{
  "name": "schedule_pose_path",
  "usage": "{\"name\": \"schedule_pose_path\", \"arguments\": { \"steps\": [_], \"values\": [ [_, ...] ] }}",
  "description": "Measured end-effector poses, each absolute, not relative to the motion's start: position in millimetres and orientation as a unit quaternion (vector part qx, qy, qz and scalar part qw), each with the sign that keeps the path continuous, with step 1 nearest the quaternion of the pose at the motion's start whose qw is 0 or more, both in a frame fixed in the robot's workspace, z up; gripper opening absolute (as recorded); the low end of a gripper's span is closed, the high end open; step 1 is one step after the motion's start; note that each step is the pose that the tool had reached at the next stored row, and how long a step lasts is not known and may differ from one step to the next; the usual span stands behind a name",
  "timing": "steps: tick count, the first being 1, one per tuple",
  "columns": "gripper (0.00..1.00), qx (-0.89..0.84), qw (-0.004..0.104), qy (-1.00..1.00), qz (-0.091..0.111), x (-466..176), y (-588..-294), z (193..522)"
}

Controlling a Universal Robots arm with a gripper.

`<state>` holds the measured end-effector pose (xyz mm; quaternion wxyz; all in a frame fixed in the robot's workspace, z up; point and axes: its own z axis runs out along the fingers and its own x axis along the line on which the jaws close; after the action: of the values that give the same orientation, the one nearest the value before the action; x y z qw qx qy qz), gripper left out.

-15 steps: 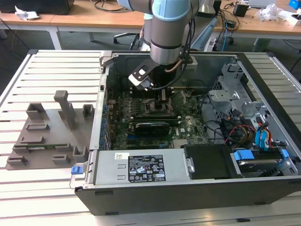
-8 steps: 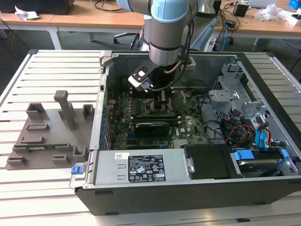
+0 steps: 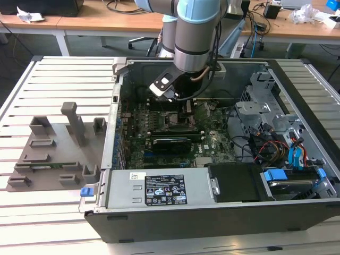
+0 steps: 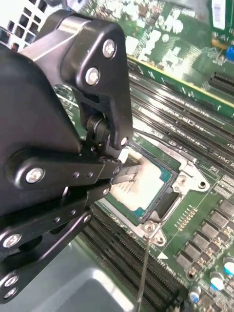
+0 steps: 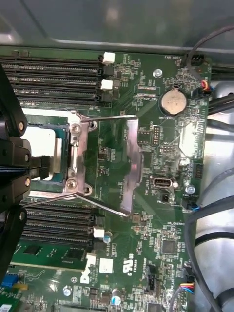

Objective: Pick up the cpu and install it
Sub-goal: 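Place the cpu into insertion slot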

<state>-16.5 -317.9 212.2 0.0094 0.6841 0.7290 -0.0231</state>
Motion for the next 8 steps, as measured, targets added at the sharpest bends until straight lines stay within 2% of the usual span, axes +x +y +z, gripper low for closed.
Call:
{"name": "schedule_pose_path", "arguments": {
  "steps": [8],
  "values": [
    [0.11,0.684,0.010,0.729,-0.023,-16,-318,241]
  ]
}}
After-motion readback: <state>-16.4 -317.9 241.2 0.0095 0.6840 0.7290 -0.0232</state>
